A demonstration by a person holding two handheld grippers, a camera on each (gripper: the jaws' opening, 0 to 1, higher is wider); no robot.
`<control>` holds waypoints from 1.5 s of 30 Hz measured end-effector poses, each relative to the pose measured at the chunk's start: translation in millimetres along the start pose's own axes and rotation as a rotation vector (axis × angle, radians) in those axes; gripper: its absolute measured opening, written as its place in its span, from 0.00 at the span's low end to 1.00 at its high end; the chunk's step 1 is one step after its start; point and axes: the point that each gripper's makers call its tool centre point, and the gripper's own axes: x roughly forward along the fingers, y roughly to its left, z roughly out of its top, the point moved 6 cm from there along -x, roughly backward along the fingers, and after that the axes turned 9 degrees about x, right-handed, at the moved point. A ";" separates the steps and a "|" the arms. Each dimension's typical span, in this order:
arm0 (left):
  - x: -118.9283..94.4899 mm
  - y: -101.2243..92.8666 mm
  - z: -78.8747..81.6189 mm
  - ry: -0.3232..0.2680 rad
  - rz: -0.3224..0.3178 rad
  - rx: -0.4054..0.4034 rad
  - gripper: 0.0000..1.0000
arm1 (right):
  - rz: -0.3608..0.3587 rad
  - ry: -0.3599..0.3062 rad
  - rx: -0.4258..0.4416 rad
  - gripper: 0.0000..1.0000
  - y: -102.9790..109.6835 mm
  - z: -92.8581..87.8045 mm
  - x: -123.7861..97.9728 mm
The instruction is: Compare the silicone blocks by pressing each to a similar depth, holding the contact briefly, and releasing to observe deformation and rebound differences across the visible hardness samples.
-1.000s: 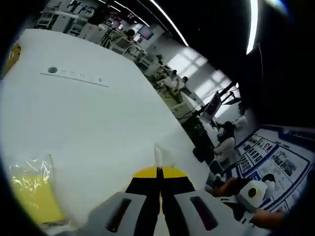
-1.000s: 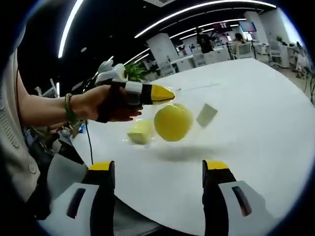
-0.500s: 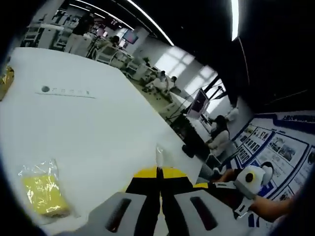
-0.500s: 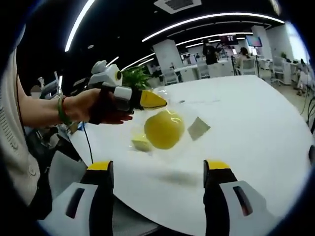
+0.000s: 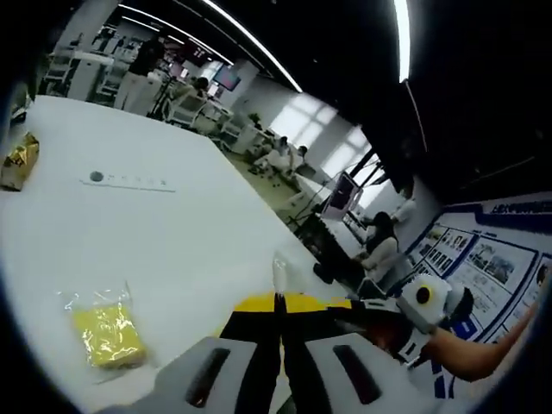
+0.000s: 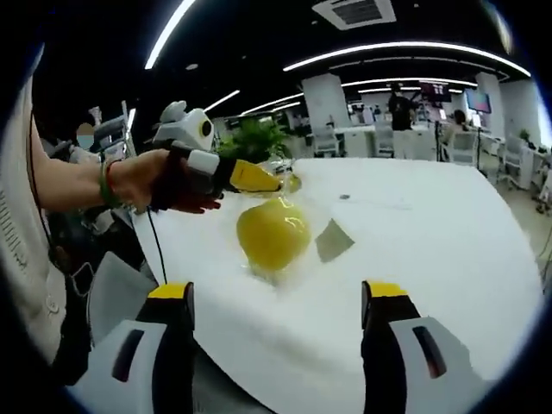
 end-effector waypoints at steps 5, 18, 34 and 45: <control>-16.2 -3.7 5.5 -0.010 -0.006 0.027 0.00 | 0.037 0.001 -0.069 0.76 4.7 24.4 14.3; -38.0 -6.9 7.5 0.009 -0.009 0.106 0.00 | 0.190 0.129 -0.208 0.75 26.3 47.6 71.4; -43.9 2.2 4.1 0.063 -0.042 0.149 0.00 | 0.312 0.288 -0.289 0.59 44.3 42.1 113.5; -43.8 0.1 3.1 0.080 -0.099 0.139 0.00 | 0.356 0.314 -0.328 0.38 47.0 35.4 121.8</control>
